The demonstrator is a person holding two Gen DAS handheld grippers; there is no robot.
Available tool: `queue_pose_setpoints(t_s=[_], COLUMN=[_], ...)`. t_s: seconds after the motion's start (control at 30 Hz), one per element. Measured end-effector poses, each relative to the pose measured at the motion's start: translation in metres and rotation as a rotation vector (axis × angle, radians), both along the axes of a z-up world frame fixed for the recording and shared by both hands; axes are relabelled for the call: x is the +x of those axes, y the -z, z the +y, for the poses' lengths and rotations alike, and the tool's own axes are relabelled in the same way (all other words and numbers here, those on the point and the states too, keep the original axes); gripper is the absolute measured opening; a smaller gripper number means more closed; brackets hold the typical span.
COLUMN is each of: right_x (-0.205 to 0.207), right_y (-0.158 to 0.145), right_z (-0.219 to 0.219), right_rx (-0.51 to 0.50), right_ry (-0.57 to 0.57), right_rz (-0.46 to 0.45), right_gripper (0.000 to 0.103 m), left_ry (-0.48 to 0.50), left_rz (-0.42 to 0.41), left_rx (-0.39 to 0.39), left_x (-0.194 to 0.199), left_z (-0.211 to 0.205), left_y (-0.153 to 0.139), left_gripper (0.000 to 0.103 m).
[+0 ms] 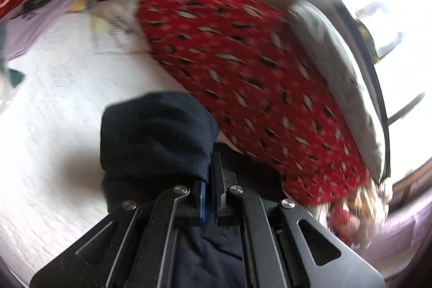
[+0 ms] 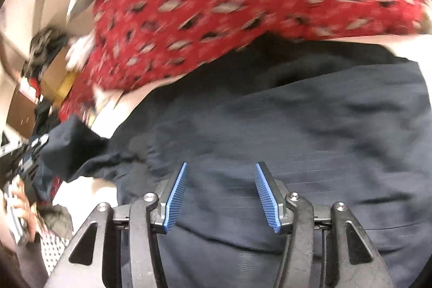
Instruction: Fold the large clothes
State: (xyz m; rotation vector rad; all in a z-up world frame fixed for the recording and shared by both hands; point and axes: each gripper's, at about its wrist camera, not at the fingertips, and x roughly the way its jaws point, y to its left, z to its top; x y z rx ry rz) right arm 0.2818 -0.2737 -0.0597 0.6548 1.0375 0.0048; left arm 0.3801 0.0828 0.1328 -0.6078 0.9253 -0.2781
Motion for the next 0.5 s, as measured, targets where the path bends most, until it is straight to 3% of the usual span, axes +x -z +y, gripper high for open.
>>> queue_pose_setpoints(t_s=[0.2, 0.27, 0.3, 0.5], right_x=[-0.041, -0.052, -0.058, -0.065], right_y=[0.024, 0.042, 0.044, 0.044], right_z=[-0.077, -0.086, -0.088, -0.077], right_rx=[0.001, 0.054, 0.067, -0.026], right_ry=[0.167, 0.166, 0.162, 0.101], right_rz=[0.051, 0.057, 0.012, -0.058], right_gripper=[0.055, 0.056, 0.056, 0.057], left_ry=[0.118, 0.153, 0.17, 0.274], left_rz=[-0.026, -0.021, -0.015, 0.02], left_rx=[0.023, 0.026, 0.027, 0.074], left_x=[-0.013, -0.016, -0.018, -0.032], left_z=[-0.073, -0.097, -0.108, -0.189], left_y=[-0.019, -0.019, -0.017, 0.004], left_gripper=[0.001, 0.001, 0.001, 0.001])
